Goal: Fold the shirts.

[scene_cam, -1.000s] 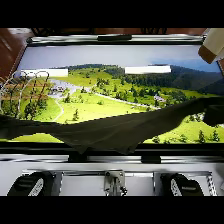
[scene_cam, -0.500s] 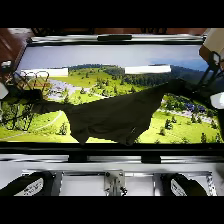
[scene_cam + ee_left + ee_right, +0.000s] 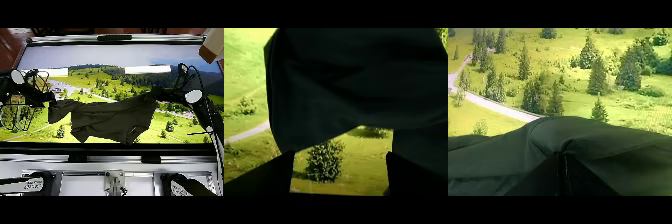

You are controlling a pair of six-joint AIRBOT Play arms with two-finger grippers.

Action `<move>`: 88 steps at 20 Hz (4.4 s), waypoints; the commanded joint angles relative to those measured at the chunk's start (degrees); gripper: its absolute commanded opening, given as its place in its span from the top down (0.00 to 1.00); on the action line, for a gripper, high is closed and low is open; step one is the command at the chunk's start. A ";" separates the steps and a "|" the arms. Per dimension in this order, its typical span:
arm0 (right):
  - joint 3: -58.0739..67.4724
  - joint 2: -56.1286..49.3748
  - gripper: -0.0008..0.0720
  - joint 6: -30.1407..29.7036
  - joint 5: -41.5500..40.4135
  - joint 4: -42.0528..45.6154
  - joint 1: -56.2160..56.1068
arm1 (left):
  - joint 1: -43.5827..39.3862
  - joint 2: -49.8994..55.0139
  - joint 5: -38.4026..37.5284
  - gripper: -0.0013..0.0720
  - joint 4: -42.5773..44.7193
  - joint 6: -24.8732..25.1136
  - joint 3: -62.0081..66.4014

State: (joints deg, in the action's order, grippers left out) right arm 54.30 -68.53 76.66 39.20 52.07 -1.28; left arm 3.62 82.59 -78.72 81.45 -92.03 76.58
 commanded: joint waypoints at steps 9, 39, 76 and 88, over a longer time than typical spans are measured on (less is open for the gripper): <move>-0.02 2.69 0.91 -0.90 6.75 2.69 -0.26 | 0.70 -2.23 18.93 0.21 -30.99 5.46 -28.83; 37.90 37.55 0.91 2.64 -3.56 19.47 -0.26 | 9.33 -44.92 -0.81 0.93 -3.37 -0.24 38.12; 37.77 -18.71 0.35 13.40 25.31 33.83 4.09 | 16.44 6.71 -6.58 0.36 -6.40 9.25 0.50; 26.99 -11.85 0.35 4.33 47.32 17.38 17.14 | 20.72 0.44 15.58 0.27 -26.77 17.42 -28.59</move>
State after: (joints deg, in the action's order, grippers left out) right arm 82.52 -81.08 81.60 84.75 71.18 15.03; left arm 25.04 83.20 -70.37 58.59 -76.36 50.39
